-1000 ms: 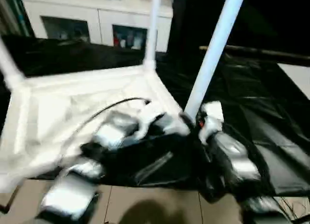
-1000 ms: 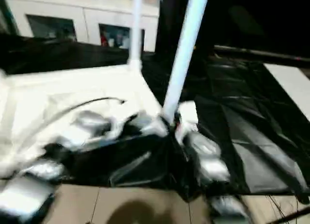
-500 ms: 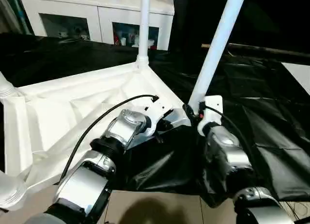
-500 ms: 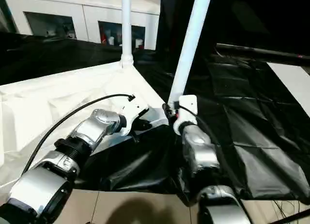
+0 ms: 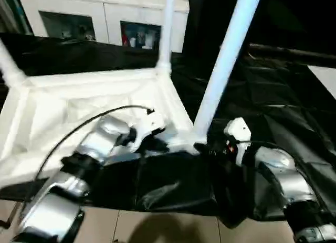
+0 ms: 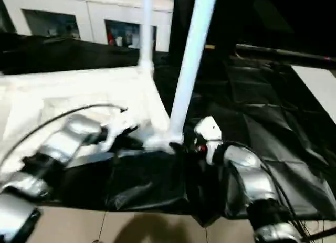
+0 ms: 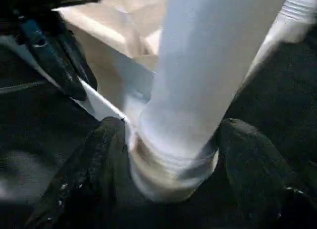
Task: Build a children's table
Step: Rotate leg to tighten
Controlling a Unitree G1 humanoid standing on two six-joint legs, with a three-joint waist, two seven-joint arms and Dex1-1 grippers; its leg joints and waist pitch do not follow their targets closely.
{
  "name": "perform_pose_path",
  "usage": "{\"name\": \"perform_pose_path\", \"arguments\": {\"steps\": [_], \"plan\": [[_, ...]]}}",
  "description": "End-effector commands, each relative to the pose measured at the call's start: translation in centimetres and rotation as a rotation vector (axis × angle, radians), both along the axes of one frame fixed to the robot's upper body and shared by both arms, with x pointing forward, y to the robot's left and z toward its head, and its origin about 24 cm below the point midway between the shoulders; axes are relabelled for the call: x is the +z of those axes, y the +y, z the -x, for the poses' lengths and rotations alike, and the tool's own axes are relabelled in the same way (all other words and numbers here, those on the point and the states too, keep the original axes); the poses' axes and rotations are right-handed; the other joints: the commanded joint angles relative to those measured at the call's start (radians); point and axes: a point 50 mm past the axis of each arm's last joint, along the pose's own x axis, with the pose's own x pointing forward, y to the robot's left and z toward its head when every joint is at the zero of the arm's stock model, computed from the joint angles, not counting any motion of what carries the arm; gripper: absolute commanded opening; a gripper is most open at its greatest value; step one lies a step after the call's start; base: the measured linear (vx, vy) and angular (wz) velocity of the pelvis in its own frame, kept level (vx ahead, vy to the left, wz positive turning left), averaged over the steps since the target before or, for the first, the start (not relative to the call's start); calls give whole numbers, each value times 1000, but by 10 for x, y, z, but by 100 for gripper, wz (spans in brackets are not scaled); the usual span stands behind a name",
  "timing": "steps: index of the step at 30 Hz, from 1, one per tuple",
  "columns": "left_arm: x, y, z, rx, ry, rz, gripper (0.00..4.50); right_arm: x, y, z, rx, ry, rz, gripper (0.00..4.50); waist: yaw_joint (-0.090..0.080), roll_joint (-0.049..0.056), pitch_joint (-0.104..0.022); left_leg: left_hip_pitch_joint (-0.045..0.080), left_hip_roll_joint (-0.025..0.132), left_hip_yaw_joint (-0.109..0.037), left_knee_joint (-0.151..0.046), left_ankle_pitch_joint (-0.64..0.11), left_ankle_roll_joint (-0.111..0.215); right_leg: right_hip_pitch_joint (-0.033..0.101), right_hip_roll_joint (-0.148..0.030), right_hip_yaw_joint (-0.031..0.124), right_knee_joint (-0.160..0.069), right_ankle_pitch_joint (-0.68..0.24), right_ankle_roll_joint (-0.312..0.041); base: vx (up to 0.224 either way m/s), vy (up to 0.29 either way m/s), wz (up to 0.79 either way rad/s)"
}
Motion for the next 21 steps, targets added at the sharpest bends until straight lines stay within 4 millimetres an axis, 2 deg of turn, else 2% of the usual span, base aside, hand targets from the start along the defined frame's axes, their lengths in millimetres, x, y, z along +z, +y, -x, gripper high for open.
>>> {"name": "perform_pose_path", "arguments": {"steps": [1,4,6,8,10,11,14,15,21], "plan": [[-21,-5,19,-102,133,-61,0,4,3,5,64,-6,0,311,0,8,-44,6,21,7,-59,-159,63,43,-52,55,-64,-45,-240,0,0,0],[-19,-2,21,-108,136,-62,0,2,5,7,91,1,21,311,5,10,-43,6,21,7,-59,-153,63,44,-53,55,-62,-30,-244,0,0,0],[-18,-1,23,-117,141,-62,0,-1,7,9,112,8,45,311,9,7,-43,6,21,8,-60,-159,56,44,-53,55,-62,-48,-239,0,0,0],[-17,-1,22,-110,135,-62,0,-3,8,10,128,12,61,311,8,4,-40,4,19,7,-62,-175,45,45,-54,55,-67,-95,-219,0,0,0],[-17,-1,22,-104,131,-62,0,-4,9,10,131,15,63,311,9,6,-40,3,19,6,-63,-177,41,45,-55,55,-69,-116,-209,0,0,0],[-16,-2,22,-103,132,-59,0,-5,10,9,132,22,63,311,8,2,-40,3,19,6,-62,-174,40,45,-54,55,-69,-115,-205,0,0,0],[-16,-3,23,-103,134,-57,0,-5,9,8,132,26,64,311,8,2,-42,3,19,6,-60,-155,44,46,-54,55,-65,-88,-209,0,0,0],[-16,-3,23,-102,134,-57,0,-5,9,8,132,28,63,283,8,3,-41,3,19,6,-60,-150,47,46,-53,55,-64,-79,-212,0,0,0],[-17,-1,24,-93,137,-62,0,-7,8,8,143,43,70,243,7,-2,-42,2,18,8,-58,-148,50,46,-54,55,-65,-93,-210,0,0,0]]}}
